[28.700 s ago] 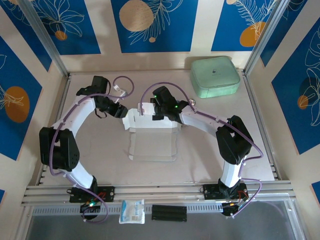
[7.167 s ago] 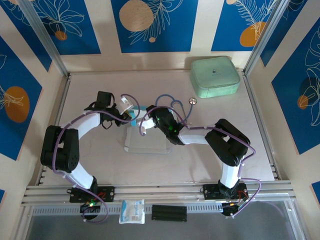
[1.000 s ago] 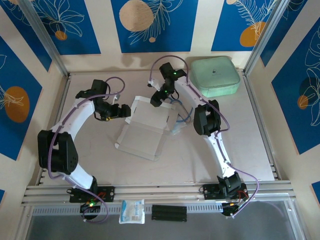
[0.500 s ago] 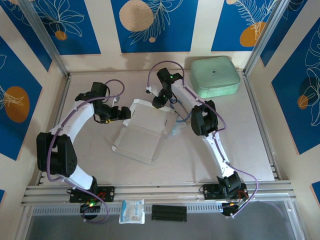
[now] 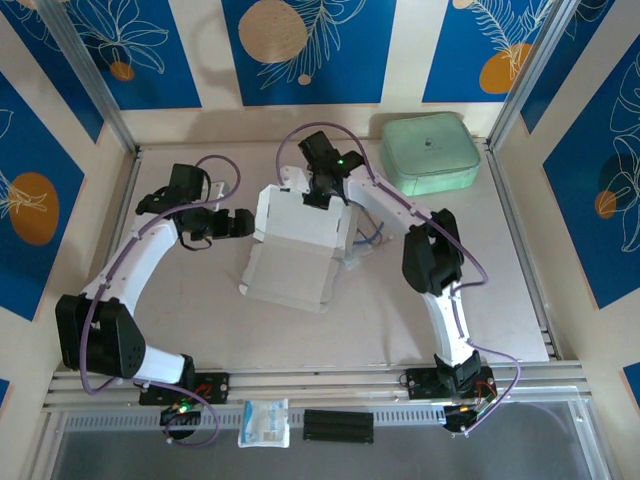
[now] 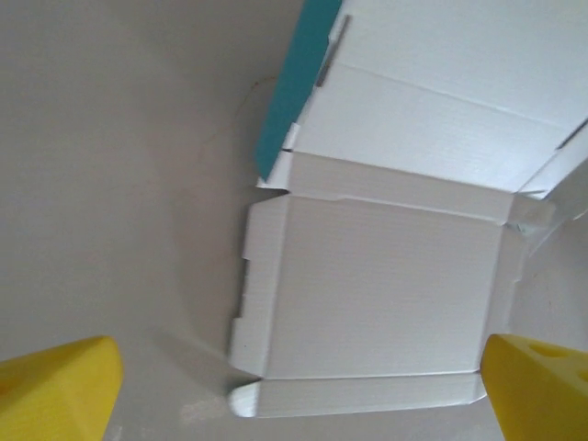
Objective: Fold the paper box
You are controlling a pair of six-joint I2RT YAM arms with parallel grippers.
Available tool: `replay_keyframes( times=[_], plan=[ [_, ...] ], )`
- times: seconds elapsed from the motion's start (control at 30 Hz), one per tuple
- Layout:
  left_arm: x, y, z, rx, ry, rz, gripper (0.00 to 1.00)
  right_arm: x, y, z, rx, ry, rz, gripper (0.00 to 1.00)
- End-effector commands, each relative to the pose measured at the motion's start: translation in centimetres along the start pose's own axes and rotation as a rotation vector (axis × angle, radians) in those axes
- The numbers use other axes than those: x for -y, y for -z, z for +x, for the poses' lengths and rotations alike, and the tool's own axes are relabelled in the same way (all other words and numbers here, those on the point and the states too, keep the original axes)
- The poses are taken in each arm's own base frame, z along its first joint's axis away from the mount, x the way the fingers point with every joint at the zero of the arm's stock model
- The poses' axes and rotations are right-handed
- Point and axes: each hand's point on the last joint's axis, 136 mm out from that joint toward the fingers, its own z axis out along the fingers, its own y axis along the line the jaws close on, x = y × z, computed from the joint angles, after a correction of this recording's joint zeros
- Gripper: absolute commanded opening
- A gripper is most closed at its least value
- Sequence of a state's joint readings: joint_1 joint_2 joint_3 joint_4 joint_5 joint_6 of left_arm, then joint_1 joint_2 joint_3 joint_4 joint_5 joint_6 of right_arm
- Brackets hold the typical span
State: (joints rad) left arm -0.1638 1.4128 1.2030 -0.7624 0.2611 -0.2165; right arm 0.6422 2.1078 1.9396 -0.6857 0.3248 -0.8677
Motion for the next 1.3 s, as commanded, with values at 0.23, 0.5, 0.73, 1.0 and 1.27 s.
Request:
replay_keyframes(
  times=[0.23,0.5,0.73,1.0,1.27],
  plan=[
    [-0.4,0.3,-3.3,0.158,0.036,0.020,0.97,4.4,7.5,-4.0,0.025,0.441,0.571,0.01],
    [1.4,-0.7,-4.4,0.201,0.134,0.165,0.75,2.9,4.5,-3.5,0.025,0.557,0.807,0.04],
    [-0.4,-0.5,-4.9,0.186,0.147,0.075,0.70,0.7,3.2,-3.3,0.055,0.586,0.815,0.06],
    [-4.2,-2.8,-6.8,0.082,0.066,-0.072,0.59,-1.5,1.6,-2.3,0.052,0.601,0.739,0.06],
    [-1.5,0.0,-12.0,0.128,-0.540,0.017,0.58,-2.7,0.7,-0.8,0.041,0.597,0.641,0.06]
  ],
)
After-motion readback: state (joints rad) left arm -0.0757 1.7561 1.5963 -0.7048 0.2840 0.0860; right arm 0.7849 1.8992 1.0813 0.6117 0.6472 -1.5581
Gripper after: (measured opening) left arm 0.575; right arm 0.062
